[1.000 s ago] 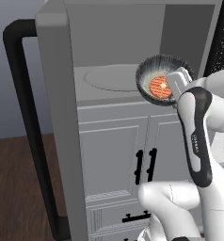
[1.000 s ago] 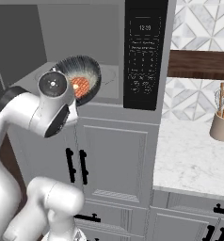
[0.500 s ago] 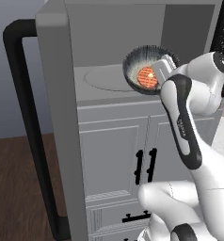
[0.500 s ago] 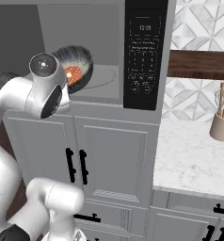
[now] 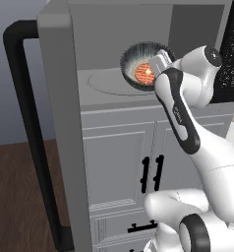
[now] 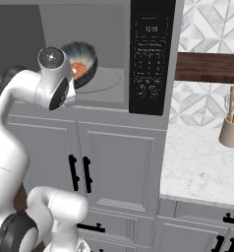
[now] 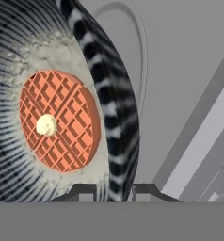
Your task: Open the microwave, place the bowl with waffle inside the microwave, then close the microwave door and turn it on.
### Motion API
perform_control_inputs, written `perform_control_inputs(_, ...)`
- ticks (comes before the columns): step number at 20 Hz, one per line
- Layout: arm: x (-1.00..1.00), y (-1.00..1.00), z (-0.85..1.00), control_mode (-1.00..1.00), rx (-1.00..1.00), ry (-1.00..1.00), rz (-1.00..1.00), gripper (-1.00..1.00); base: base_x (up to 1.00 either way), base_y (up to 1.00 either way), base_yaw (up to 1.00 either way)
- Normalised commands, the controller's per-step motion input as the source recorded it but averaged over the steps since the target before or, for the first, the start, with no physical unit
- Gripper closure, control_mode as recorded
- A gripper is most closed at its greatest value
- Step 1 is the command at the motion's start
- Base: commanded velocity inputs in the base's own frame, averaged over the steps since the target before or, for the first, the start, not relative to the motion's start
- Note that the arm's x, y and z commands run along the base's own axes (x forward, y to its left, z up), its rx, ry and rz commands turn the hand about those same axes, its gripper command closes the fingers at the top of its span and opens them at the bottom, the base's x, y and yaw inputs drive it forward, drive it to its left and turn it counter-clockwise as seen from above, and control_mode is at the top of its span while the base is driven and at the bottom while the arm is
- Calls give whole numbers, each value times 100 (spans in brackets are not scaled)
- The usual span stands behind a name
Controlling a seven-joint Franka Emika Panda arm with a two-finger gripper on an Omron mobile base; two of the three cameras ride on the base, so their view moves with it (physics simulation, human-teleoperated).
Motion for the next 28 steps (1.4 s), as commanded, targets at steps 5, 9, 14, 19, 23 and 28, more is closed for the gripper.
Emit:
perform_control_inputs(5,46,0,18,-100,1,4,0,100,0,0,0)
perform_control_inputs(9,44,5,-1,-100,0,18,0,100,0,0,0)
perform_control_inputs(14,25,1,-15,-100,0,14,0,100,0,0,0)
perform_control_inputs(19,15,0,-4,-100,0,3,0,100,0,0,0)
perform_control_inputs(23,0,0,0,-100,0,1,0,100,0,0,0)
perform_control_inputs(28,0,0,0,-100,0,0,0,-100,0,0,0)
